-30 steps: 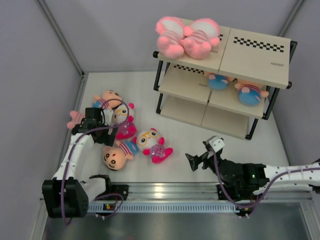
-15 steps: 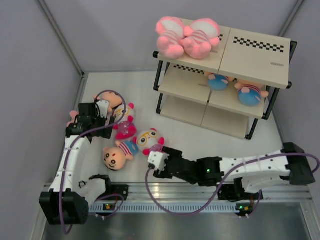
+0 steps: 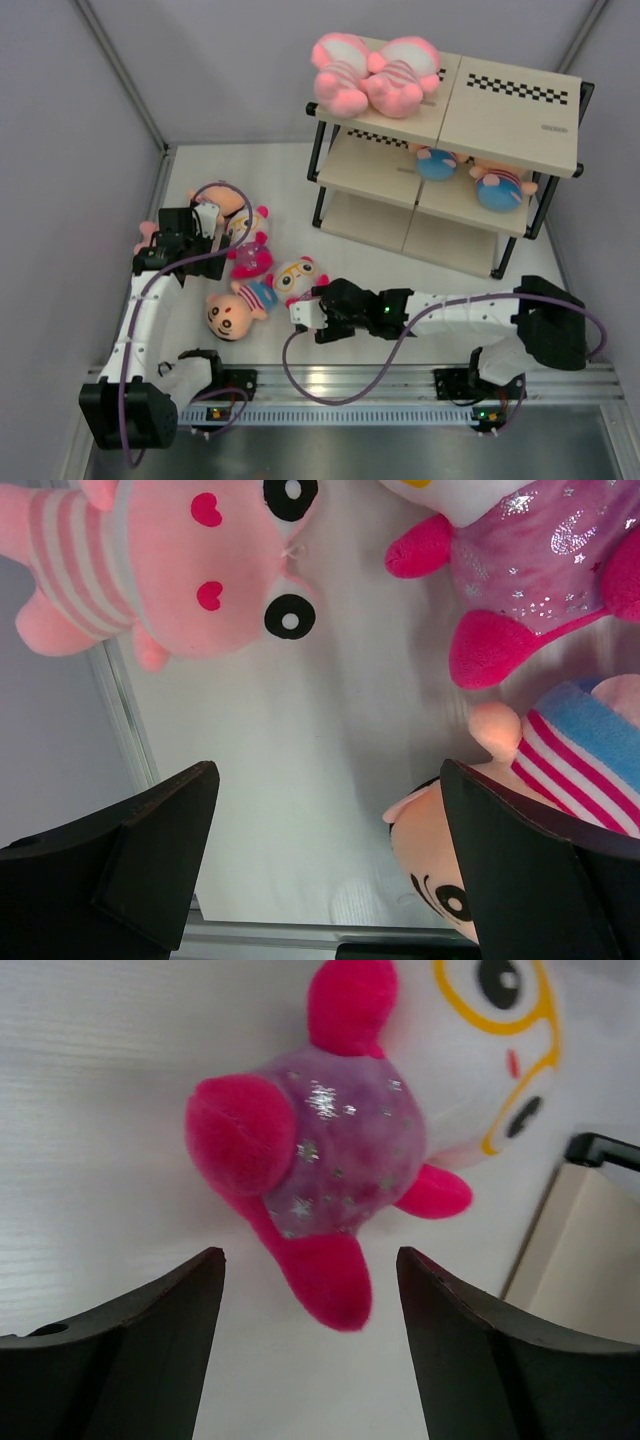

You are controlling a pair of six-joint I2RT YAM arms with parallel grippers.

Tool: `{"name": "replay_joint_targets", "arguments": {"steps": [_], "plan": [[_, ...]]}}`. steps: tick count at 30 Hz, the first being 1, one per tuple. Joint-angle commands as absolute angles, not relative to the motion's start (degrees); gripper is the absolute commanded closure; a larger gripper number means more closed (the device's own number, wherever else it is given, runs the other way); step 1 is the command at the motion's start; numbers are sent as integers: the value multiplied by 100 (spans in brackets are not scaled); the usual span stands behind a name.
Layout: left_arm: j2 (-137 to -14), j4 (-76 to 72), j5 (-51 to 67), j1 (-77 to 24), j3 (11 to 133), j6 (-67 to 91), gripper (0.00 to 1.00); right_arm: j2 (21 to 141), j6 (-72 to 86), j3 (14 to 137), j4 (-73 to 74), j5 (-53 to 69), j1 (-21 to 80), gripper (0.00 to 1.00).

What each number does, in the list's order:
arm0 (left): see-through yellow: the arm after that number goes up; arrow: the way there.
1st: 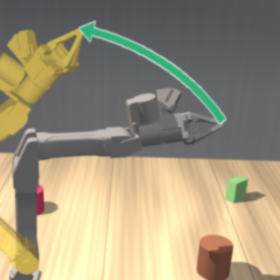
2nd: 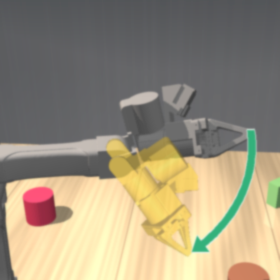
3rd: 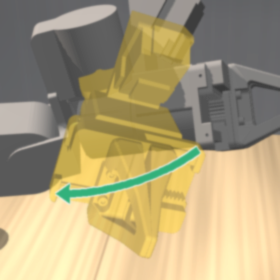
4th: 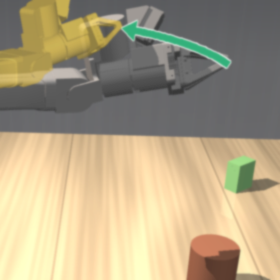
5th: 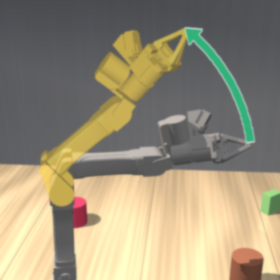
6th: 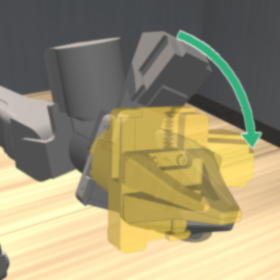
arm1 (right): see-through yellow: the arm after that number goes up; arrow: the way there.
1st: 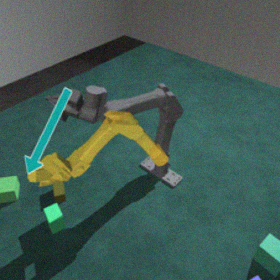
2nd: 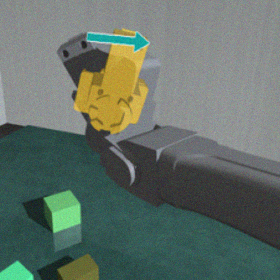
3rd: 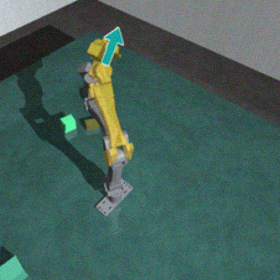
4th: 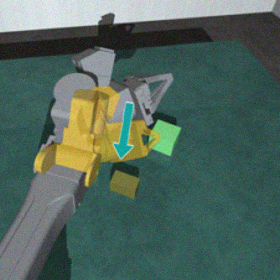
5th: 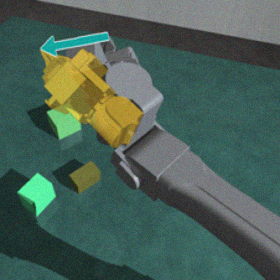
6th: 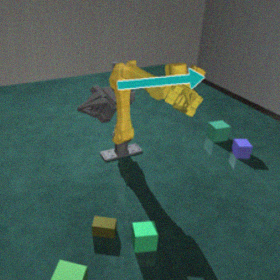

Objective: Place and organize the stuffed toys onto the shelf

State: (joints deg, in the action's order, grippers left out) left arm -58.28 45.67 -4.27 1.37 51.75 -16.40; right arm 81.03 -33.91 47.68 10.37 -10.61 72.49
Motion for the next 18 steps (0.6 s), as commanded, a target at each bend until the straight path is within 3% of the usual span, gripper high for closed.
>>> {"name": "replay_joint_targets", "arguments": {"steps": [1,6,9,13,14,18], "plan": [[-5827,4570,-387,149,5194,-1643,1,8831,-3727,5114,1265,-159,7120,30],[-5880,4570,-334,149,5238,-1652,1,9297,-3613,5142,776,-324,6952,30],[-5924,4570,-360,149,5265,-1644,2,9553,-3411,5290,659,-622,6926,36],[-5880,4570,-387,141,5247,-1644,1,9528,-3050,5799,1307,-975,6926,91],[-5880,4570,-387,158,5247,-1644,1,9440,-2954,5836,1431,-1019,6926,99],[-5880,4570,-378,158,5273,-1644,1,8546,-2821,5827,1810,-1124,6935,100]]}}
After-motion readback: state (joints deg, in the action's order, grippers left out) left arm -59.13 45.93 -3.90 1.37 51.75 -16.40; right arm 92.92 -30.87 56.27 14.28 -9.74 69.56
